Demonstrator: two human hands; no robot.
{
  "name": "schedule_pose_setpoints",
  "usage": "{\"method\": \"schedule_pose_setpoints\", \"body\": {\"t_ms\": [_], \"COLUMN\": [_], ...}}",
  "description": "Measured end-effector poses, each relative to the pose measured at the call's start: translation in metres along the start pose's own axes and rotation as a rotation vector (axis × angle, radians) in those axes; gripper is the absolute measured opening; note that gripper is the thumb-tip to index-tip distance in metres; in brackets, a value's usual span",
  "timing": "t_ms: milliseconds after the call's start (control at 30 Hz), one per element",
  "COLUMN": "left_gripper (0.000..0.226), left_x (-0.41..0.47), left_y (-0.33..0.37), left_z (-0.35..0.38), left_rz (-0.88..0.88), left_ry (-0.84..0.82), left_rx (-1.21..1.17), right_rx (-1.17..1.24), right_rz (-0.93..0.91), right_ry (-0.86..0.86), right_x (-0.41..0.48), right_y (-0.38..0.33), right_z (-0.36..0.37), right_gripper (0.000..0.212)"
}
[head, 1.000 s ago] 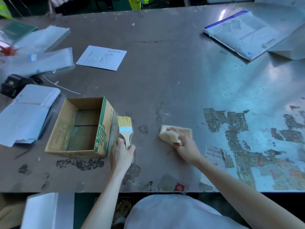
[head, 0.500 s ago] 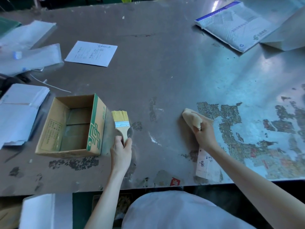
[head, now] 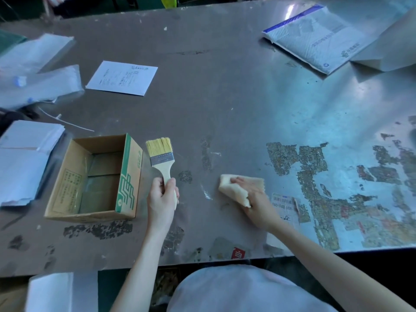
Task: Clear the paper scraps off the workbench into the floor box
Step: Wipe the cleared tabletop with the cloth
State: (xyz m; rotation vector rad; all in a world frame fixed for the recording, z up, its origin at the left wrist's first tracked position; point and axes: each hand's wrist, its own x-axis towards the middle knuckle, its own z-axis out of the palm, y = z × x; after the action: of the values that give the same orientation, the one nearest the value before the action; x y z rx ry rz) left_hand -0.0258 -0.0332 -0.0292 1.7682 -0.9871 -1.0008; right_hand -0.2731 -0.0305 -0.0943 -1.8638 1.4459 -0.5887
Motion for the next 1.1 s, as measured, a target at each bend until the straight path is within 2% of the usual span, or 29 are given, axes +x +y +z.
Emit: {"method": "schedule_pose_setpoints", "body": {"t_ms": [133,200,367,500,567,667,767,933,1100], "left_gripper": [0.021,0.023,0.027,0.027,0.026,0.025,0.025,0.027,0.029], "left_x": [-0.002,-0.006,-0.010,-0.009,-0.009,-0.006,-0.002,-0.002,-0.008], "left_y": [0.002,0.001,-0.007,-0.011,-0.012,-0.014,-0.015,-0.016,-0.024], "left_z": [0.007,0.008,0.006,0.004,0.003,0.002,-0.001,-0.007,-0.011], "left_rz": [0.010,0.007,-0.018,-0.021,-0.014,-0.006,0.011,0.025,0.000], "left_ry": [-0.018,-0.027,-0.045,-0.032,-0.031,-0.030,-0.025,0.011,0.024], "left_rx": [-0.015,-0.011,0.002,0.008,0.017,0.032,0.037,0.058,0.063], "right_rx": [0.043,0.064,0.012,-0.002,-0.041,-0.039,-0.027,-0.042,-0.103], "right_rz": [0.196,0.226,0.213,0.053,-0.059,-0.087,-0.047,0.081,0.153], "right_ry": [0.273,0.330,0.234,0.022,-0.041,-0.086,-0.050,0.191,0.234], "right_x": [0.004,0.003,-0.003,-0.012,-0.014,-0.009,-0.002,0.026,0.048], "right_y": [0.013,0.013,0.002,-0.019,-0.023,-0.025,-0.019,0.006,-0.003], "right_z": [-0.036,-0.047,-0.029,0.010,0.031,0.032,0.012,-0.021,-0.011], "right_gripper": [0.050,0.048,0.053,0.056,0.056,0.059,0.061,0.047,0.054]}}
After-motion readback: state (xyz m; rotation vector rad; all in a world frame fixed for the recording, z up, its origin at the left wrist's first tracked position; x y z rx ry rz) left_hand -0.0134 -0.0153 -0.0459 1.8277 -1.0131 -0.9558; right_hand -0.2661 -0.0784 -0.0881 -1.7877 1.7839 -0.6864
